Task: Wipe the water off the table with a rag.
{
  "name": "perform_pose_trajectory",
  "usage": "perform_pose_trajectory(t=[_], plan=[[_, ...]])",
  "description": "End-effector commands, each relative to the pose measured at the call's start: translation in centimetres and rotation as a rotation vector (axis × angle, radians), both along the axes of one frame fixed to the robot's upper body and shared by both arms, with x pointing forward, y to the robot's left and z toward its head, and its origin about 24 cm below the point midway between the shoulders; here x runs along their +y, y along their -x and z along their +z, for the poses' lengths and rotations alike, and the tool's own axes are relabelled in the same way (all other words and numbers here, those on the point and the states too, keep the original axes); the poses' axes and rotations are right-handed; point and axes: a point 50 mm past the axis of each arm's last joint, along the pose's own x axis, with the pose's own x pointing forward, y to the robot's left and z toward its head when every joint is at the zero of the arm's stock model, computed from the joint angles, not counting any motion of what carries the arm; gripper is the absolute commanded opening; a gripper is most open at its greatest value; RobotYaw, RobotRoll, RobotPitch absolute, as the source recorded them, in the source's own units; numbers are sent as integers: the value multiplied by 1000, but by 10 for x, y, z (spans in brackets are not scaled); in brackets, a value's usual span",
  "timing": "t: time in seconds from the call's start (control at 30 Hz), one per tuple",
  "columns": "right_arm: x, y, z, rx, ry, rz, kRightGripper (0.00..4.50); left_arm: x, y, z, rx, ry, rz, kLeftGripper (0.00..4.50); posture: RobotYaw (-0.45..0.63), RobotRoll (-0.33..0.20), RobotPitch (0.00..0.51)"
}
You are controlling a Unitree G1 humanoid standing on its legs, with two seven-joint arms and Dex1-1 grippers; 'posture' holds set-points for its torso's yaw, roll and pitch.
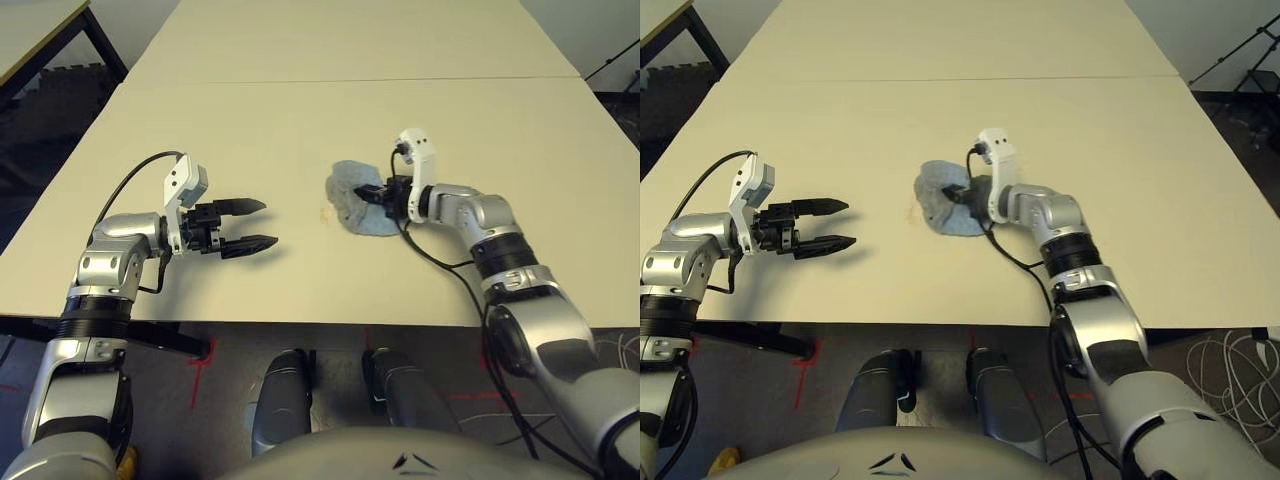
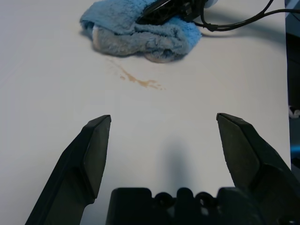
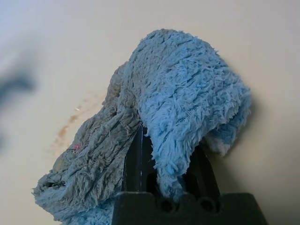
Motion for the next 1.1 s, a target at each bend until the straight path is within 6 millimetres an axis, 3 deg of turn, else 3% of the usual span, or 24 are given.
perform_pose_trajectory(t=[0.03, 0.23, 0.37, 0.7, 0.93, 1.1], plan=[[-41, 3, -2, 9, 75, -85, 141, -1, -1, -1, 1, -10, -11, 4500, -161, 0, 141], [-98, 18, 0, 16, 180, -164, 141, -1, -3, -2, -1, -12, -14, 4500, -172, 0, 141], [-121, 27, 4, 19, 192, -219, 141, -1, -4, -3, 0, -10, -18, 4500, -172, 0, 141], [-134, 32, 32, -30, 111, -256, 141, -6, -10, -3, -8, -6, -30, 4500, -201, 0, 131], [-151, 31, 94, -126, -79, -246, 141, -6, -12, -3, -13, -4, -29, 4500, -203, 0, 123], [-168, 34, 110, -146, -39, -270, 140, -6, -13, -3, -15, -2, -29, 4500, -205, 0, 115]])
